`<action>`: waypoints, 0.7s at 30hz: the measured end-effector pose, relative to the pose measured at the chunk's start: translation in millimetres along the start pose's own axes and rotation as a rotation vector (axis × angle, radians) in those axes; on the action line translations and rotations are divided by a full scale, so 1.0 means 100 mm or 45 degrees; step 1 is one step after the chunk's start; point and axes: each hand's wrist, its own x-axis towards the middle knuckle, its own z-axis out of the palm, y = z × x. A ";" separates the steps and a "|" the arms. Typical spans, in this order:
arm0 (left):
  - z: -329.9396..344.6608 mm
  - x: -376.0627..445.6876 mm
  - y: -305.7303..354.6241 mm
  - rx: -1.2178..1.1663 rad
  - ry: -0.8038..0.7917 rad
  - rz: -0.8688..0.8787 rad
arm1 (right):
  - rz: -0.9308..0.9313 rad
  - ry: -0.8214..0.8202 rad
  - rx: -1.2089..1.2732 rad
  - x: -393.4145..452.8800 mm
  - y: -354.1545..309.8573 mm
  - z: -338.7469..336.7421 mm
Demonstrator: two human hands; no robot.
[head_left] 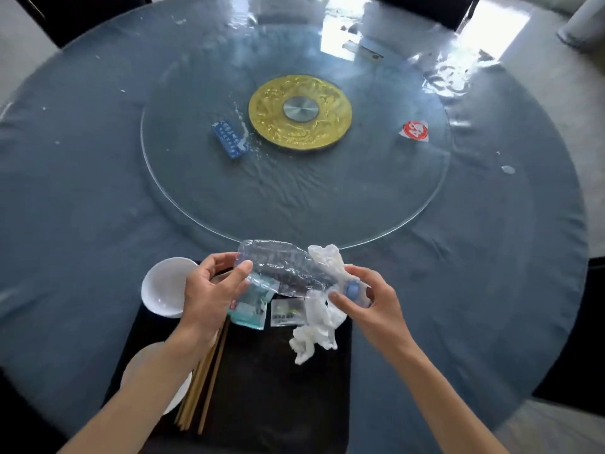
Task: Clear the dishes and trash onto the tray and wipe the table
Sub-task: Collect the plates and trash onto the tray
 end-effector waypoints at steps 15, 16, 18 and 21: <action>-0.78 -1.38 -1.50 0.505 0.145 -0.229 | 0.013 0.019 -0.417 -1.52 1.40 0.37; -0.81 -1.40 -1.52 0.568 0.135 -0.199 | 0.006 0.021 -0.448 -1.54 1.44 0.43; -0.88 -1.44 -1.53 0.730 0.111 -0.124 | -0.012 -0.021 -0.524 -1.58 1.49 0.52; -0.96 -1.51 -1.52 0.822 0.102 -0.050 | -0.027 -0.084 -0.561 -1.63 1.48 0.60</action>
